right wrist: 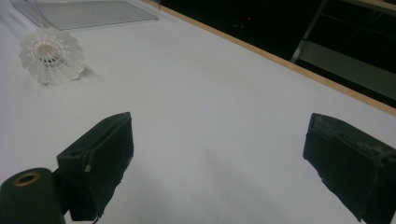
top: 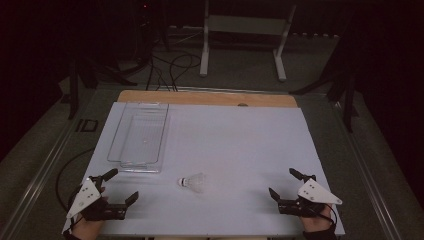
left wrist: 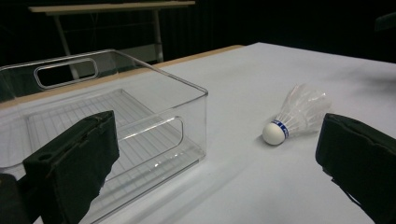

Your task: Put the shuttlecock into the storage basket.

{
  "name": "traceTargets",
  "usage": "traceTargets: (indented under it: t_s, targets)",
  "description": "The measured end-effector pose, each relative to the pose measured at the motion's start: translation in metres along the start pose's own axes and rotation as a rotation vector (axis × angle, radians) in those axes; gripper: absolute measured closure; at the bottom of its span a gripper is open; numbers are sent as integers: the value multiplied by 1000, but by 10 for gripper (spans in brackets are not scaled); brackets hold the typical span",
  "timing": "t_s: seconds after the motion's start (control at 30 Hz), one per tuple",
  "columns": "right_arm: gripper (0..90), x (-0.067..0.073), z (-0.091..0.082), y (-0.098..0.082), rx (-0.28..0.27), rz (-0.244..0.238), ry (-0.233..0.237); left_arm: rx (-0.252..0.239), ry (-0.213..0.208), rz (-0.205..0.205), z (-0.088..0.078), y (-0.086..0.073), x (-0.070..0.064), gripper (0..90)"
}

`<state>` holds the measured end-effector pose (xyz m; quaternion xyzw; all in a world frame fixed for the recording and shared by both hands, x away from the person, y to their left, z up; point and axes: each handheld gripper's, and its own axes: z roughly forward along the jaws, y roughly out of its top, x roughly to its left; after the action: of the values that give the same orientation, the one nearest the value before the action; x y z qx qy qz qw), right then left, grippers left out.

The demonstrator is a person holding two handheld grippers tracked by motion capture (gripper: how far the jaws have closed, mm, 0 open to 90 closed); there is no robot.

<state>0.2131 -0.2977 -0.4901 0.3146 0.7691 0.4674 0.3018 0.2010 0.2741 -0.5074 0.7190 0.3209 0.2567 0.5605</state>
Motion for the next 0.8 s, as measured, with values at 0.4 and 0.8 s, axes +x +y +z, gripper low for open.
traceTargets:
  t_s: [0.4,0.8]
  targets:
    - [85,2,0,1,3,-5,11,6,6,10,0,2,-1,2]
    - [86,4,1,2,8,-13,13,24,-41,25,0,16,-4,1]
